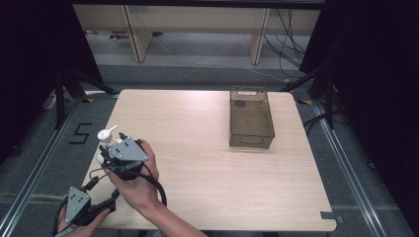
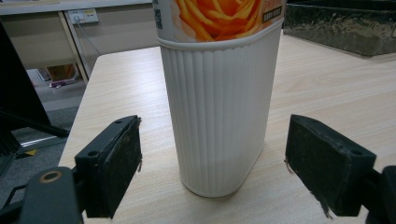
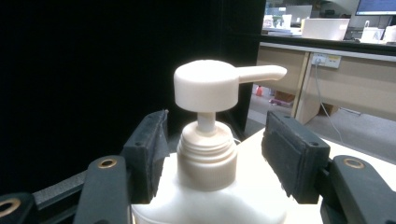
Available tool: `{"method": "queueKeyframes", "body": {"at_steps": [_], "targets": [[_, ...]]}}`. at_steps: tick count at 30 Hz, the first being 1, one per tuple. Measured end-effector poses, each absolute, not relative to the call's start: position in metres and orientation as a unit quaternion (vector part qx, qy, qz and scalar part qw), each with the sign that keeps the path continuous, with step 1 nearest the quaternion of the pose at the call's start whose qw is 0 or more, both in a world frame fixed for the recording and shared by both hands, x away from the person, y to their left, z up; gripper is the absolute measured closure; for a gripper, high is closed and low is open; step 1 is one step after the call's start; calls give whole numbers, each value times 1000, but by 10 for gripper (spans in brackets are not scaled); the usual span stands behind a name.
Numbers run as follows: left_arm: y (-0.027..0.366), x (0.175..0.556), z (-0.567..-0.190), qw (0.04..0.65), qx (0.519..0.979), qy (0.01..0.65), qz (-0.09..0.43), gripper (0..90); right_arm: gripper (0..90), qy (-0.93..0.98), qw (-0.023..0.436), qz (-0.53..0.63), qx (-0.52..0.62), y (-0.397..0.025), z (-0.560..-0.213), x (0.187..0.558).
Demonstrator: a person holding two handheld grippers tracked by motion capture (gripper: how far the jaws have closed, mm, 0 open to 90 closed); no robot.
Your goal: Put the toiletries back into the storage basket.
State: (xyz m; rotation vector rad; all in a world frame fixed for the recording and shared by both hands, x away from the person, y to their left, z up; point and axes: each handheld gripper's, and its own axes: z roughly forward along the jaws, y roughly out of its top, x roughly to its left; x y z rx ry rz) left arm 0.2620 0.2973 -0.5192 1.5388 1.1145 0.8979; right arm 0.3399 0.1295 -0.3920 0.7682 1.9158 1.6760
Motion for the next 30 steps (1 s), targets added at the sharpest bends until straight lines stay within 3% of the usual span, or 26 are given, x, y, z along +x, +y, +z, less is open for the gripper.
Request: {"method": "queueKeyframes", "body": {"at_steps": [30], "targets": [[298,262,-520,495,637,460,371,176,438,701,229,610,290,148,-383,347]]}}
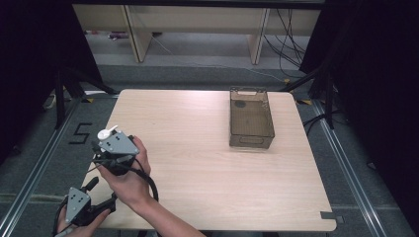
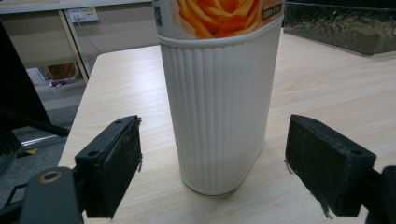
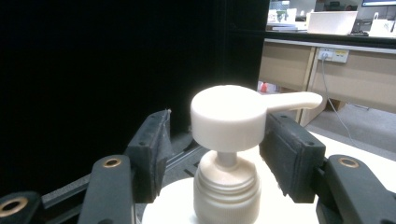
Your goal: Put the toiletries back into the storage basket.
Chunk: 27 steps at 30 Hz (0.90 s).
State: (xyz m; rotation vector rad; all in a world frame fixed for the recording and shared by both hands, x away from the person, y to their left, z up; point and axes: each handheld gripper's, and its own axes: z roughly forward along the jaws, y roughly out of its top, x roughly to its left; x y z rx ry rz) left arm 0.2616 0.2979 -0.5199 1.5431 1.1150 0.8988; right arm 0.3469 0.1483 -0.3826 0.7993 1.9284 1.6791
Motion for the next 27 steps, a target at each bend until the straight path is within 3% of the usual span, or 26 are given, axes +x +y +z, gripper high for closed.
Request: {"method": "queueKeyframes", "body": {"at_steps": [20,27], "targets": [[298,261,-520,494,638,461,369,176,585,701,242,601,298,152,-380,350],[298,260,-520,494,638,461,368,177,595,694,237,611,297,151,-381,351]]}}
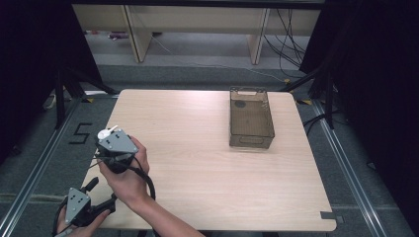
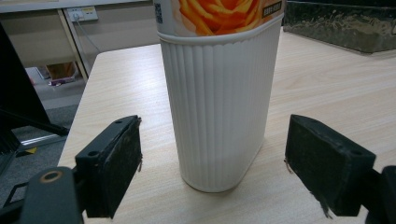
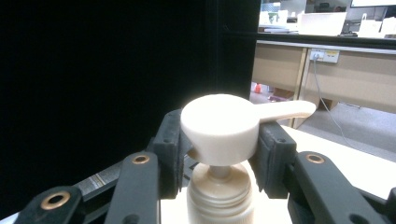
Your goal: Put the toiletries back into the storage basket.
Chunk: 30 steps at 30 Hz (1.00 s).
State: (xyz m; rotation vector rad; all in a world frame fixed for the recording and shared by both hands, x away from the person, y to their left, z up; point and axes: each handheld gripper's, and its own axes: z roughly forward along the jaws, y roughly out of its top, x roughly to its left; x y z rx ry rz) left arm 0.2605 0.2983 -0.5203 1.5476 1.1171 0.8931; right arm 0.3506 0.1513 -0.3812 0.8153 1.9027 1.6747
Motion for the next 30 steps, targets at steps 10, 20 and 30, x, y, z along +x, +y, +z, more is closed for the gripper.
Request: {"method": "queueKeyframes", "body": {"at_steps": [10,20,30], "targets": [[298,260,-521,492,637,466,368,176,598,696,231,612,297,148,-381,350],[298,259,-521,491,636,467,369,177,599,689,233,620,294,137,-373,351],[299,259,-520,491,639,461,372,176,599,684,230,627,293,127,-362,350]]}}
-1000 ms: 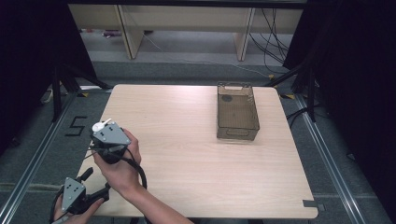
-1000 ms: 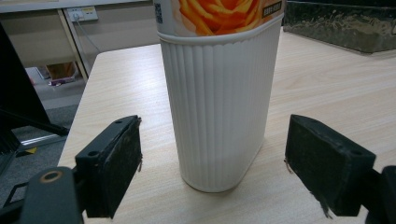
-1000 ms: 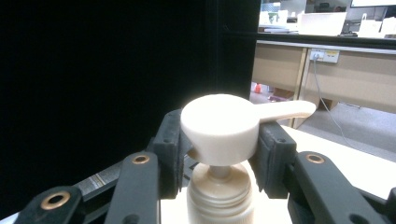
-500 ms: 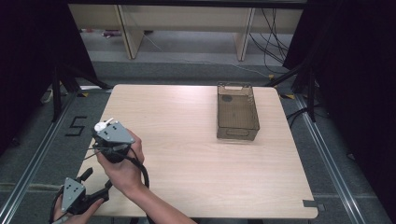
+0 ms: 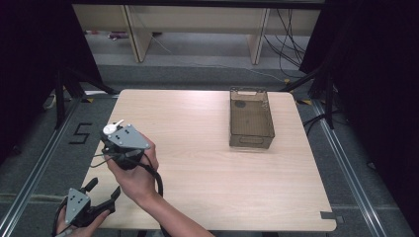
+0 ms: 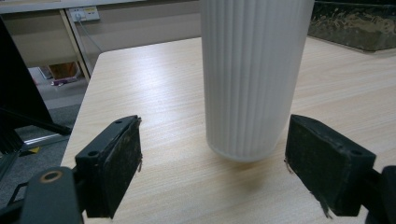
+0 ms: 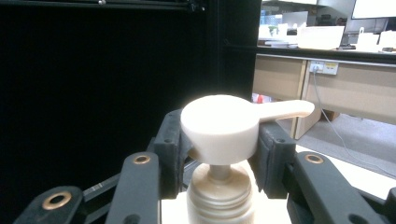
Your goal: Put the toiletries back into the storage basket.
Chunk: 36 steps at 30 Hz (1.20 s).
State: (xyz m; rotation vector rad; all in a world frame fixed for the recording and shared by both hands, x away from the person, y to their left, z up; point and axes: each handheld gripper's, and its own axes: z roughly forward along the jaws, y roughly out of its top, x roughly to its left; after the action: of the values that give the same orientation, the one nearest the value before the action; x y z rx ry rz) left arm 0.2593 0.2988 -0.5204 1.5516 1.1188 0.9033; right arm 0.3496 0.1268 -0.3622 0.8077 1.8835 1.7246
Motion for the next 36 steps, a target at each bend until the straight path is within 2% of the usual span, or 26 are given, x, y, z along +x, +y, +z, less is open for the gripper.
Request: {"method": "queueKeyframes", "body": {"at_steps": [4,8,12,21,22,31,32,36], "targets": [[299,259,-520,490,639,461,372,177,599,684,240,625,290,121,-359,350],[298,259,-521,490,638,462,374,176,599,681,231,627,299,115,-355,350],[298,259,-520,487,639,461,377,177,599,679,261,621,293,104,-352,354],[299,259,-520,488,638,462,377,177,599,667,247,630,312,92,-346,354],[299,259,-520,488,638,462,377,177,599,664,260,629,309,87,-344,355],[298,259,-520,490,636,463,376,177,599,659,256,629,323,74,-339,355],[298,259,-520,490,636,463,376,177,599,656,273,631,311,69,-338,358],[298,259,-520,490,636,463,376,177,599,655,271,629,320,61,-336,358]]}}
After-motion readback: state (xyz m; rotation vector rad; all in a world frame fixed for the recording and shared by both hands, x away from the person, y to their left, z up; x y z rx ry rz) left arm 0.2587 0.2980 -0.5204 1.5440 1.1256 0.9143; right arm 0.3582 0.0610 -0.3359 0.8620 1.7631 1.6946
